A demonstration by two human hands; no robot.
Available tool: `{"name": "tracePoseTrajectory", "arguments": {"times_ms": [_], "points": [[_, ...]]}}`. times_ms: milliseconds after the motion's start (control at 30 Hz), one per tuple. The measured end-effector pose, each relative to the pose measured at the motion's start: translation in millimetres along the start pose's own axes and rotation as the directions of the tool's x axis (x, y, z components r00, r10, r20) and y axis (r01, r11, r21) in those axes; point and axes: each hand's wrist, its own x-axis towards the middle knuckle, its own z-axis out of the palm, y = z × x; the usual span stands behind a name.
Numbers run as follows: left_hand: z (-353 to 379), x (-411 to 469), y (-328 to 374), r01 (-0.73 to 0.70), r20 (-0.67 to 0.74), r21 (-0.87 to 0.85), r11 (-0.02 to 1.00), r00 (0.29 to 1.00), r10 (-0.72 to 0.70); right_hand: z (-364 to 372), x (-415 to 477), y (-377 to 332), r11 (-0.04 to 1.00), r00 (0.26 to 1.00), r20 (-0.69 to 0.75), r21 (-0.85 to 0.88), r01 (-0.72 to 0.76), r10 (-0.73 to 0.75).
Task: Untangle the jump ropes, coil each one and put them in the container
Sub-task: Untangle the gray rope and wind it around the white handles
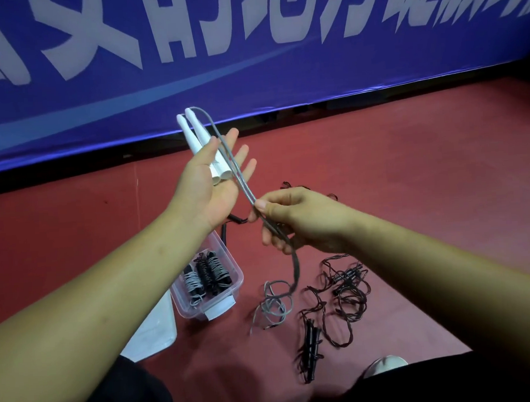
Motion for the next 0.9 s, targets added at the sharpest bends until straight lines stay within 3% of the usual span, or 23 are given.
{"name": "tracePoseTrajectory", "arguments": {"times_ms": [133, 300, 400, 567, 733, 833, 900], "points": [[-4.5, -0.8, 6.2, 0.086, 0.068, 0.06, 0.994, 0.994, -0.09, 11.5, 3.0, 0.0, 0.996, 0.999, 0.026, 0.076, -0.036, 0.034], [-9.3, -2.9, 0.7, 0.163, 0.126, 0.219, 0.962, 0.973, -0.194, 20.2, 7.0, 1.7, 0.993, 0.993, 0.018, 0.019, -0.115, 0.115], [-6.1, -4.8, 0.7, 0.194, 0.135, 0.128, 0.973, 0.968, -0.211, 23.1, 6.6, -0.1, 0.992, 0.991, 0.044, 0.006, -0.125, 0.125], [-8.9, 3.1, -3.8, 0.257, 0.047, 0.075, 0.963, 0.964, -0.261, 30.1, 2.0, -9.0, 0.996, 0.993, 0.081, -0.029, -0.08, 0.083], [-12.4, 15.5, -8.4, 0.28, -0.082, 0.08, 0.957, 0.958, -0.274, 24.2, -9.8, -26.7, 0.964, 0.997, 0.079, -0.261, 0.044, -0.024], [-20.1, 23.0, -8.4, 0.294, -0.186, 0.269, 0.917, 0.95, -0.25, 10.6, -19.8, -36.1, 0.958, 0.993, 0.116, -0.281, 0.048, -0.016], [-27.5, 26.4, -11.4, 0.325, -0.256, 0.453, 0.83, 0.939, -0.228, 1.3, -23.9, -44.3, 0.931, 0.994, 0.097, -0.354, 0.087, -0.056]]}}
